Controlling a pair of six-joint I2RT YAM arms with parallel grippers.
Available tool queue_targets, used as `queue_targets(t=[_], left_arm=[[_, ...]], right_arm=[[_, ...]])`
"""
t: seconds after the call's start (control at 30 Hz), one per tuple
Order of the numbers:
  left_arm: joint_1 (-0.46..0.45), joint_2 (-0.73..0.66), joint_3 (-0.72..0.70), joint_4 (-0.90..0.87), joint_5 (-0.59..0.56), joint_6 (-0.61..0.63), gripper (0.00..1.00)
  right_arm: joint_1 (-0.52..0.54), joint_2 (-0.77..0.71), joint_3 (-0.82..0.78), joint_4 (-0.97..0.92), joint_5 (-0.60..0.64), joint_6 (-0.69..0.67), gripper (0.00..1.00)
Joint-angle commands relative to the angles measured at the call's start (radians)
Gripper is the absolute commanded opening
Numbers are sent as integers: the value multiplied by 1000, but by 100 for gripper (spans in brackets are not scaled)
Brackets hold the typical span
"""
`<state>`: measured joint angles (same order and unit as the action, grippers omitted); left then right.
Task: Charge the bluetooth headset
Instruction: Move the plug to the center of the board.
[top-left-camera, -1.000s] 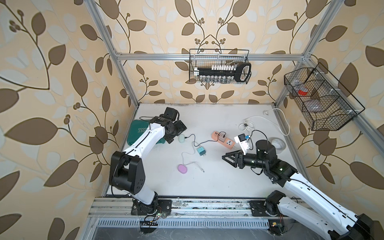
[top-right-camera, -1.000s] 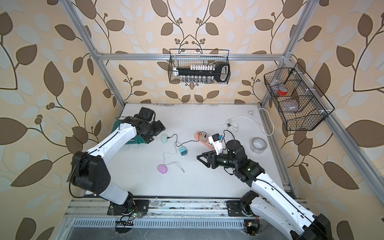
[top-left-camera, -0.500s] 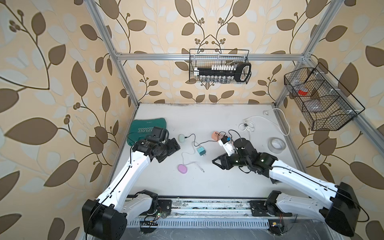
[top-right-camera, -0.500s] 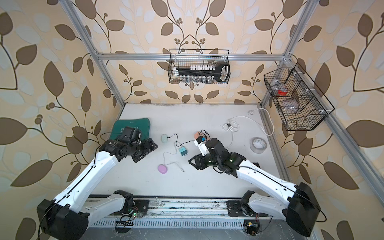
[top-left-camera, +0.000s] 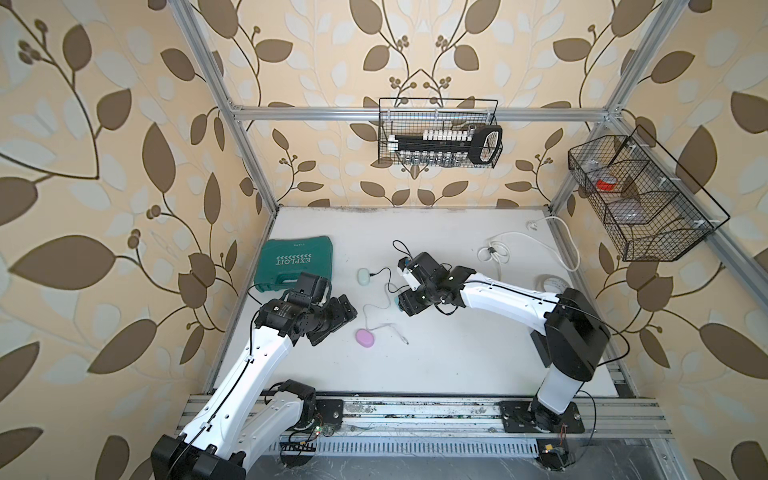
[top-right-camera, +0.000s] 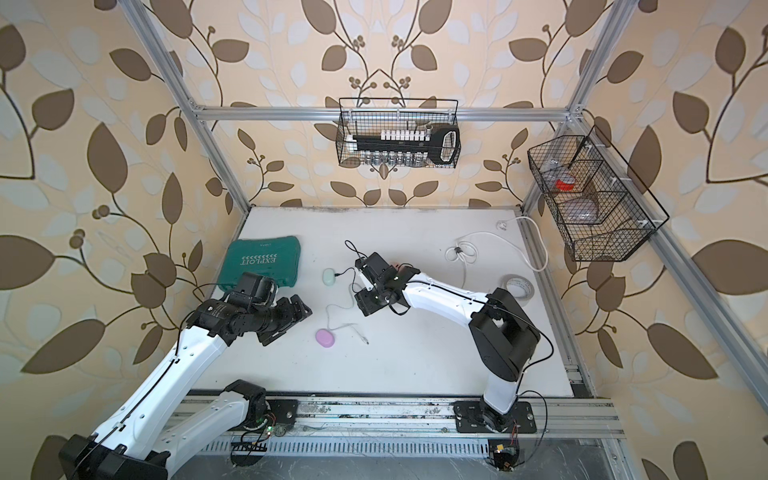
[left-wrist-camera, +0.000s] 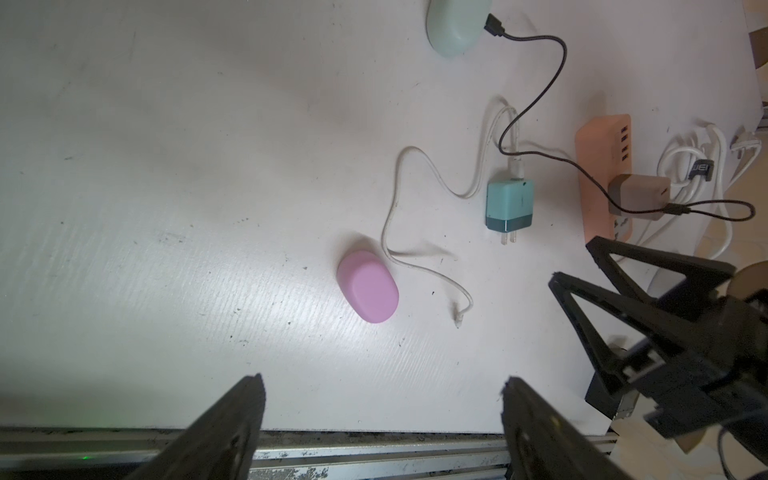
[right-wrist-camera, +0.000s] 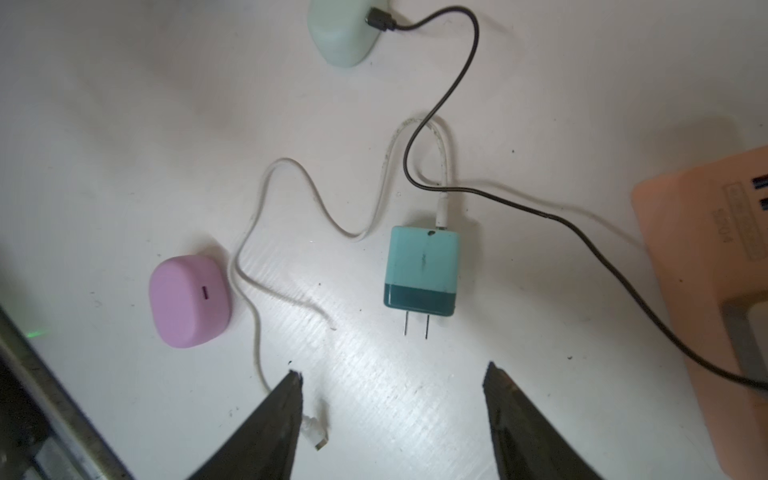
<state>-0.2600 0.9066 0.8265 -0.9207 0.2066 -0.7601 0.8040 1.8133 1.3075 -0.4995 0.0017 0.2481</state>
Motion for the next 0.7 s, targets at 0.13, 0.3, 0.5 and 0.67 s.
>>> queue_targets(t=[0.13, 0.3, 0.5, 0.67], left_arm=[[8, 42, 5, 27, 37, 27, 91], [8, 51, 2, 36, 40, 25, 91], [8, 65, 2, 39, 40, 25, 91], [8, 71, 1, 43, 43, 18, 91]], right_arm=[[9, 153, 162, -107, 63, -82, 71], [8, 221, 211, -120, 48, -81, 70], [6, 272, 245, -128, 44, -84, 66], [-1, 298, 249, -122, 27, -84, 62]])
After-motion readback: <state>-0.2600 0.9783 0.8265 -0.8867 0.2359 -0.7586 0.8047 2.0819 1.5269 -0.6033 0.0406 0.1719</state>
